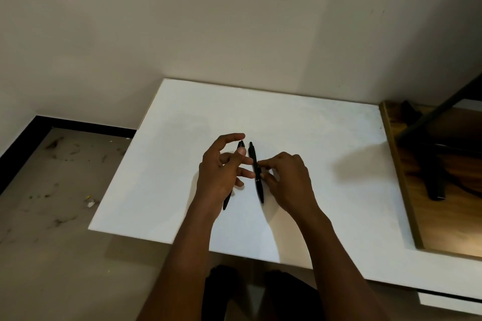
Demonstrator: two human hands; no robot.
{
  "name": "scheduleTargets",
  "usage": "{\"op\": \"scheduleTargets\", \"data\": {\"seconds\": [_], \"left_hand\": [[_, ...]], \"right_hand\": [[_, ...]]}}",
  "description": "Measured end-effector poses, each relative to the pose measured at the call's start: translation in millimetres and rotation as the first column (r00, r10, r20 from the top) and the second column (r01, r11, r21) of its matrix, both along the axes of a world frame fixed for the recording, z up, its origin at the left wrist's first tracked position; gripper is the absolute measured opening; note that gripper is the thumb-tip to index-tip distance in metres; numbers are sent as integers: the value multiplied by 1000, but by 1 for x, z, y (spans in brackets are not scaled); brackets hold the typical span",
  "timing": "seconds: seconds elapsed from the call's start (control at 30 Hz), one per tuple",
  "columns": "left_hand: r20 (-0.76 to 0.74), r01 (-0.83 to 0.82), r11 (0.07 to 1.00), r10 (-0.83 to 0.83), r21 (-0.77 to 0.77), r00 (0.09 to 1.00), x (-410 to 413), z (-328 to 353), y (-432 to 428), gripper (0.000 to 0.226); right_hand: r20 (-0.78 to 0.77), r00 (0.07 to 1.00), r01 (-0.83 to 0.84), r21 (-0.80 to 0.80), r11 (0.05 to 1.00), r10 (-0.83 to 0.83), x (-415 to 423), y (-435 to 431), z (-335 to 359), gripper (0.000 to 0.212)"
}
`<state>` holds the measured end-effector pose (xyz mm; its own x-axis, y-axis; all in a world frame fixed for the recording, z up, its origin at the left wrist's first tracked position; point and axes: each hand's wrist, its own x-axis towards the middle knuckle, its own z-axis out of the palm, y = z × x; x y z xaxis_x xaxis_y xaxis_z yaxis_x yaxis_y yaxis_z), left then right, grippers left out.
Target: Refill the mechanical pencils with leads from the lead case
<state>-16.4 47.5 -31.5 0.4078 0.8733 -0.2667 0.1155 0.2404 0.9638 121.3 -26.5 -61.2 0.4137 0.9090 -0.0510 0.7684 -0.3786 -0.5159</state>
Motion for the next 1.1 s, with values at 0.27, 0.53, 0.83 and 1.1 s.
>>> {"op": "scheduleTargets", "data": {"seconds": [0.27,0.53,0.83,1.1], "left_hand": [[-17,-26,1000,26,-14,1000,0,-1,0,22],[-81,-83,992,75,-92,994,1,-11,1,25],[-144,-57,983,32,-172,989,5,-18,1,23],[-162,-53,985,27,-163,986,3,-18,1,22]], "right_hand": [[11,1000,-8,19,1000,8,0,-1,-2,26],[20,1000,1,23,1000,-1,-1,0,1,23],[13,999,-35,3,999,35,-5,-1,7,33],[-17,1000,-11,-3,1000,11,-4,1,5,21]]}}
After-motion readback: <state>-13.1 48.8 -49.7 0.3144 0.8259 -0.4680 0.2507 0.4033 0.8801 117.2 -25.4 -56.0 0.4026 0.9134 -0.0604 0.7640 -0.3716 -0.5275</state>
